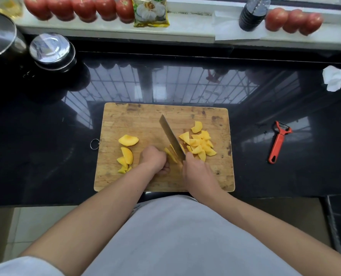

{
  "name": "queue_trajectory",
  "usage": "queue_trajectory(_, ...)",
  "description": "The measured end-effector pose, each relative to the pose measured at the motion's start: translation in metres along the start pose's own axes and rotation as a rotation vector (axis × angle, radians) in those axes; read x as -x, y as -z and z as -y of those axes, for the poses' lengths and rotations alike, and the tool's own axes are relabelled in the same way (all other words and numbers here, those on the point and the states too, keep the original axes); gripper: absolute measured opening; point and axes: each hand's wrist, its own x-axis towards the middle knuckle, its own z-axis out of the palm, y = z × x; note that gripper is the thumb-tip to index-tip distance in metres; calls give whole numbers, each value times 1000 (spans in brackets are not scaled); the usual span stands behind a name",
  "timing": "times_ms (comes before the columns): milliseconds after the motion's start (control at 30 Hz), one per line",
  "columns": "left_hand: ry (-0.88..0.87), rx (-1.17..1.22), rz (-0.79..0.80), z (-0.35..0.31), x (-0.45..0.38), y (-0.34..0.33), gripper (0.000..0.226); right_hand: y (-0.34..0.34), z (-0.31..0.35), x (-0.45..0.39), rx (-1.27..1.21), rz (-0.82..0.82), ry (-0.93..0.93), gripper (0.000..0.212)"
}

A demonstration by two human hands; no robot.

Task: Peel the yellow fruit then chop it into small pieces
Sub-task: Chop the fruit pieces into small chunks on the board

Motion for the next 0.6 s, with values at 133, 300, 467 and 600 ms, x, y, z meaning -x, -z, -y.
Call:
queue_trajectory(133,-17,-44,-25,2,-6,0,32,2,-5,15,56,40,44,13)
queue_trajectory(300,-31,-54,-18,3,-5,1,29,2,-6,17,102,95,59,14)
queue_trajectory(467,-29,-40,-18,3,-2,0,28,2,-7,16,107,109,51,12)
queue_trajectory(600,-23,-37,-15,2,-1,0,29,4,-6,16,114,121,57,11)
